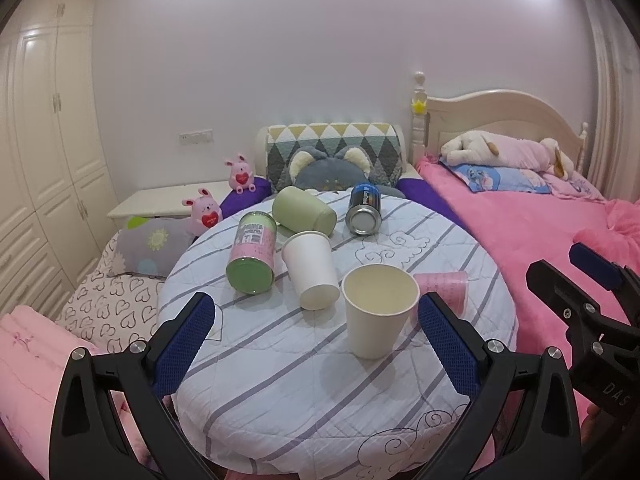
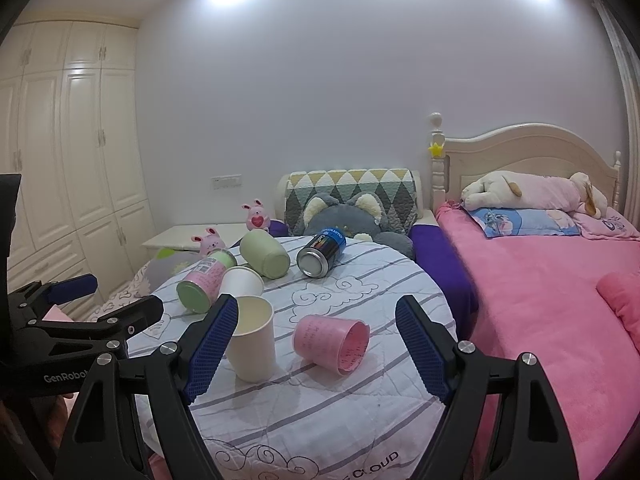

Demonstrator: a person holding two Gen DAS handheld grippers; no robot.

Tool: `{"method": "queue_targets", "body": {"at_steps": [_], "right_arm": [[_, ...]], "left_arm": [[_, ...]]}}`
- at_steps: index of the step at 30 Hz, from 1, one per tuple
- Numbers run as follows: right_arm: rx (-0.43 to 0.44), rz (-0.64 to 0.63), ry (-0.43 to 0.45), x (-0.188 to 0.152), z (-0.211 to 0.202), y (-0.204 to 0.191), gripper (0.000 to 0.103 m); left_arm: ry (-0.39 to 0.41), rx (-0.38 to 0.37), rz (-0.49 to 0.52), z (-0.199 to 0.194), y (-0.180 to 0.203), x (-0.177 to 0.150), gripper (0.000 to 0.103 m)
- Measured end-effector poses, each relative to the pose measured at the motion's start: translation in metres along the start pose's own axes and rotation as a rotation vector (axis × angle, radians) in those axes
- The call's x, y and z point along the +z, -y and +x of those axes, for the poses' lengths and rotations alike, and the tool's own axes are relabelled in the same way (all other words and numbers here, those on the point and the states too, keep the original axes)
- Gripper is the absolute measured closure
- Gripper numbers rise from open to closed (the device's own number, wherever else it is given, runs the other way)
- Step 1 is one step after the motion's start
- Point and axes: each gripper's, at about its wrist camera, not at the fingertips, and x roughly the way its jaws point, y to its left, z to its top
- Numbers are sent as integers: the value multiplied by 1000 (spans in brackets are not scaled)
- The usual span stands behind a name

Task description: Flip cup upright

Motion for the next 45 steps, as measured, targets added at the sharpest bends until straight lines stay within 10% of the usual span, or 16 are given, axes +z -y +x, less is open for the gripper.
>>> {"method": "queue_targets", "body": {"at_steps": [45], "right_arm": [[-1, -6, 30, 2, -3, 2, 21]], "left_arm": [[48, -4, -18, 0, 5, 5, 0]]}}
